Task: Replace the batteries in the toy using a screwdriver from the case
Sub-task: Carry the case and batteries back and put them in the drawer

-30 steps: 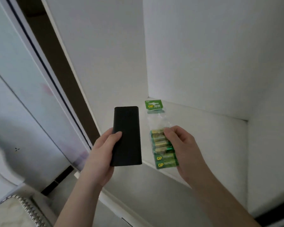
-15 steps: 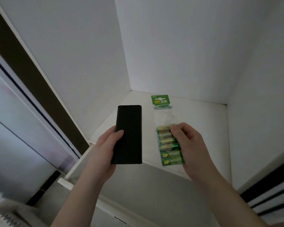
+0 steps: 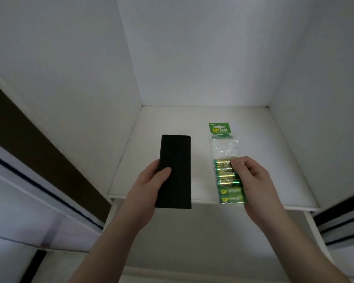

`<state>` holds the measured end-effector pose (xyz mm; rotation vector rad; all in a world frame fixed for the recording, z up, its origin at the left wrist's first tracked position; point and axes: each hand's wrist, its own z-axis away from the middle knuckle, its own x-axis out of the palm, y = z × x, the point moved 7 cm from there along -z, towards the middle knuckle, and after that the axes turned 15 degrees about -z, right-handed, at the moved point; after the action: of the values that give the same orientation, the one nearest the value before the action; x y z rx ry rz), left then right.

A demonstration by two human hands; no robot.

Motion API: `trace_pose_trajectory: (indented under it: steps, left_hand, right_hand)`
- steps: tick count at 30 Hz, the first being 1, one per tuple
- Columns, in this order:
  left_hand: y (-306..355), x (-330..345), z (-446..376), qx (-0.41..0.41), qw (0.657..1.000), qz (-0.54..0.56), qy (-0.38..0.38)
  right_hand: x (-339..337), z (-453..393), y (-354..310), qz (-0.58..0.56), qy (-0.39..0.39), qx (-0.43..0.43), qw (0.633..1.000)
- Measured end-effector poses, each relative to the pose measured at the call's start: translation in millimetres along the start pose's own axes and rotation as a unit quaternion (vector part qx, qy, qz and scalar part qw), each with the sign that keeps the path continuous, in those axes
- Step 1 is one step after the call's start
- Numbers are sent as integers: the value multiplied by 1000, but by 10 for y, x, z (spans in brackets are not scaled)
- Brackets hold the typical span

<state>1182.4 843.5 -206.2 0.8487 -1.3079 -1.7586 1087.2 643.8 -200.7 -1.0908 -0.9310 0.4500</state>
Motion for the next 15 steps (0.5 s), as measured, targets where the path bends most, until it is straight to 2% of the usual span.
trace_pose_trajectory:
  steps: [4,11,15]
  left_hand:
    - [-142,-95,-60,-13,999,-4,-39]
    - [-208,31,-107,24,994,-49,-95]
    - [-444,112,-91,-6,994,-34,-102]
  right_hand:
    - [77,93,195,-8,40,9,999]
    - [146,193,318,-4,65,-5,998]
    - [22,291,403,-18,82,12,996]
